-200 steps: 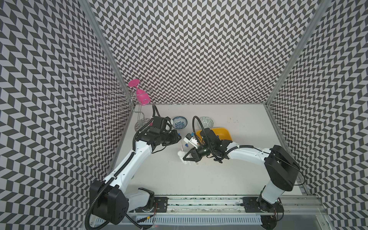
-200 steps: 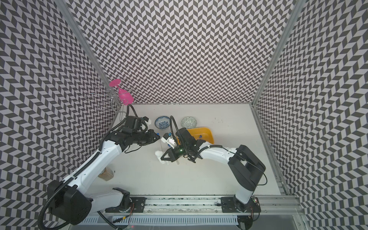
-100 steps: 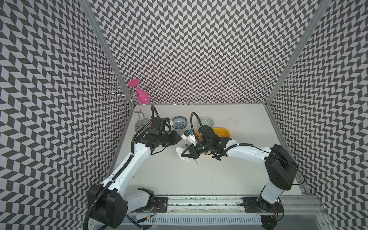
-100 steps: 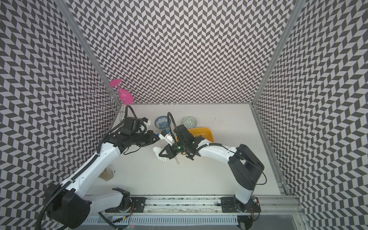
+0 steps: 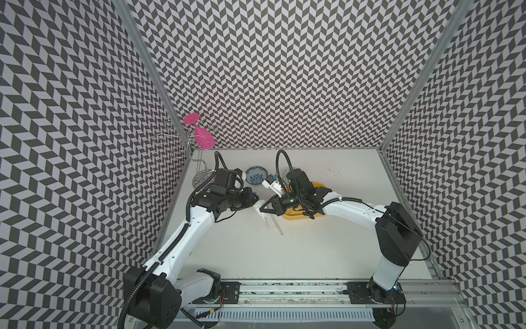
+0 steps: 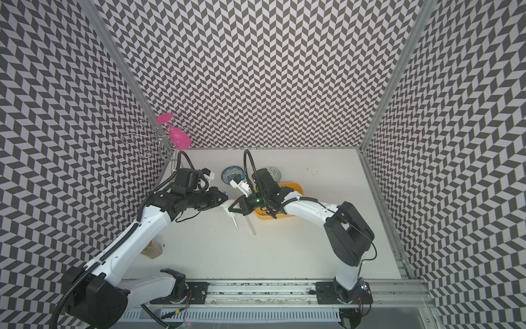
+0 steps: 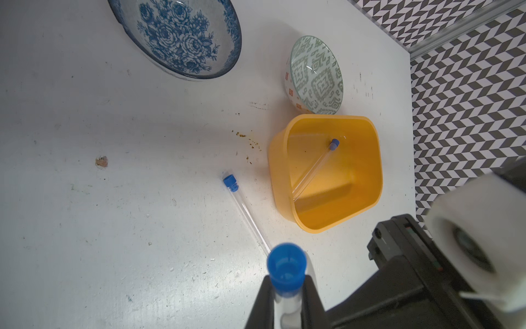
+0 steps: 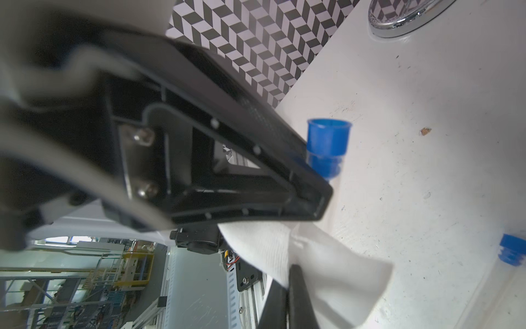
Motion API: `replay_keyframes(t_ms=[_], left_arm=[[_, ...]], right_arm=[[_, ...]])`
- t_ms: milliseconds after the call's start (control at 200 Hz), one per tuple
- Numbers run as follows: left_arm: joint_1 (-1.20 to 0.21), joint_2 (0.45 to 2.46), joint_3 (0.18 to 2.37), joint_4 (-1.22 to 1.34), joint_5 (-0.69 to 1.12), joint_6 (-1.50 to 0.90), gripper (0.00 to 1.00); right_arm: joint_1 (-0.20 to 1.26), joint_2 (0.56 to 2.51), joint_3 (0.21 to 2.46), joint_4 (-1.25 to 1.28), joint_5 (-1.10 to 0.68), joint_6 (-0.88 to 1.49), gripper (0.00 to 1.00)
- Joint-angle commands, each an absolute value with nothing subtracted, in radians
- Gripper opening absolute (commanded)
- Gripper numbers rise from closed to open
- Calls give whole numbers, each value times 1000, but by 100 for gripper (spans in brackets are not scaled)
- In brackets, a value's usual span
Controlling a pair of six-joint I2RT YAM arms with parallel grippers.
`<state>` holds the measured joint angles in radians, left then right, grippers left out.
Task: Wipe the exteriors of test tubes
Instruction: Wipe the dirt from the test tube.
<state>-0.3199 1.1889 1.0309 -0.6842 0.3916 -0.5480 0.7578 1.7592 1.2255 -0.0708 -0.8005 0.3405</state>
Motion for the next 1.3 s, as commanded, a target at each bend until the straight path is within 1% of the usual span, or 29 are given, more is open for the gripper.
replay_keyframes(t_ms=[0,290,491,706,921,1292], left_arm=[[-316,1174,1076,-702,417,-532,15],[-317,1177,1084,-674,459,-542,15],[-318,1194,1088,-648,459,-541,15],[-318,1216,1123,-661,430,-525,15],[-317,1214,1108,-663,420,-518,15],[-317,1177,1067,-686,411,-493,15]], right_arm=[[719,1699,1157,24,-816,395,0],[709,1720,1110,88,-848,455,0],[767,1742,1123,75,-863,446,0],[814,1704,1068,111,-856,475,0],[817,1647,990,180,-865,519,0],[819,1635,1016,177,-884,511,0]])
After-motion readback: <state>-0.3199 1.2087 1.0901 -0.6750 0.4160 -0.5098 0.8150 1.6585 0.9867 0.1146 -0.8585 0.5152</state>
